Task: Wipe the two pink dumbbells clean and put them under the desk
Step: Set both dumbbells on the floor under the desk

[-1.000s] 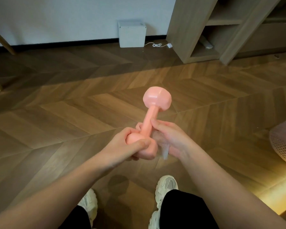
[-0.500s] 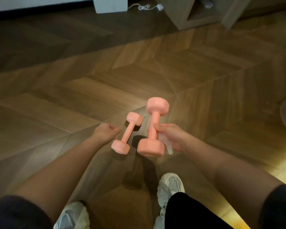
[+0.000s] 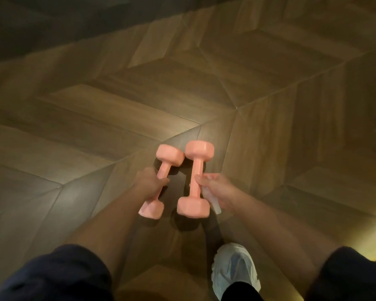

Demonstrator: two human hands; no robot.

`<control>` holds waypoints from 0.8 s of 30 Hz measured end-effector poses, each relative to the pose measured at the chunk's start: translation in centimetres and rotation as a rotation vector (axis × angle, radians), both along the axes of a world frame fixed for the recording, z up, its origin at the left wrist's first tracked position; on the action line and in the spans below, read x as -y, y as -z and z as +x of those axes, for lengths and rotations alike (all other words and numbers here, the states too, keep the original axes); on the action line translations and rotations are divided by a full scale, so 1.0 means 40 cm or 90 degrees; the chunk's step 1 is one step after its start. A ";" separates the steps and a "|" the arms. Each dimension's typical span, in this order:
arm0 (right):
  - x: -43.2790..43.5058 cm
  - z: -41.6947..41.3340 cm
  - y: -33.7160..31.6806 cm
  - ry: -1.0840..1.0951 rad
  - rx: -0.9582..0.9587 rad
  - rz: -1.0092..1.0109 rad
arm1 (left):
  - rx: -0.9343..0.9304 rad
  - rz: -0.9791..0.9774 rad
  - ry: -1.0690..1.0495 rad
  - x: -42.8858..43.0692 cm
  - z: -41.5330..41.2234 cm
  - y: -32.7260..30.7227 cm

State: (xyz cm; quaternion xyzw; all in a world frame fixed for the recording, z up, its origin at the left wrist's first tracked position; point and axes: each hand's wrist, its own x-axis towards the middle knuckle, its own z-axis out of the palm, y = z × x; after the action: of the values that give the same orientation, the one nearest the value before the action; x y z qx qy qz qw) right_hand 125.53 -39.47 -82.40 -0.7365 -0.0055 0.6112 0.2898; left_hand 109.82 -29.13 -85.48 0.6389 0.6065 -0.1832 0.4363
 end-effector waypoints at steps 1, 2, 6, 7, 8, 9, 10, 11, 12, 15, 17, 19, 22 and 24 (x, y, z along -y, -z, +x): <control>-0.002 0.004 0.007 0.008 0.005 -0.006 | 0.007 0.011 0.020 -0.004 0.009 0.008; -0.003 0.011 0.012 0.014 0.013 -0.011 | 0.014 0.016 0.034 -0.008 0.015 0.012; -0.012 0.034 -0.009 0.008 0.032 -0.020 | 0.030 0.005 0.011 -0.019 0.009 -0.011; -0.018 0.043 -0.030 0.001 0.031 -0.022 | 0.035 0.006 -0.005 -0.023 0.009 -0.031; -0.019 0.044 -0.044 -0.010 0.032 -0.022 | 0.037 0.014 -0.024 -0.020 0.006 -0.043; -0.021 0.048 -0.062 -0.019 0.035 -0.022 | 0.038 0.020 -0.041 -0.022 0.005 -0.063; -0.027 0.057 -0.087 -0.023 0.036 -0.021 | 0.038 0.027 -0.051 -0.032 0.011 -0.089; -0.036 0.066 -0.116 -0.029 0.036 -0.019 | 0.037 0.032 -0.057 -0.041 0.018 -0.119; -0.043 0.075 -0.142 -0.039 0.034 -0.019 | 0.039 0.036 -0.059 -0.051 0.027 -0.151; -0.079 0.113 -0.239 -0.085 0.037 -0.029 | 0.045 0.038 -0.066 -0.092 0.073 -0.270; -0.116 0.148 -0.314 -0.088 0.042 -0.037 | 0.046 0.041 -0.068 -0.132 0.113 -0.353; -0.163 0.193 -0.393 -0.090 0.040 -0.032 | 0.051 0.033 -0.074 -0.178 0.157 -0.437; -0.249 0.273 -0.524 -0.108 0.044 -0.010 | 0.039 0.015 -0.104 -0.243 0.216 -0.563; -0.310 0.331 -0.600 -0.118 0.052 0.016 | 0.039 0.005 -0.135 -0.286 0.252 -0.628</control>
State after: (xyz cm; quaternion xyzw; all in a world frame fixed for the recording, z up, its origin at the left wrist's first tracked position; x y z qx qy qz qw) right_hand 138.77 -27.06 -58.40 -0.7535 -0.0933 0.6048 0.2404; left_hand 119.91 -17.70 -60.38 0.5780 0.6581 -0.1137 0.4690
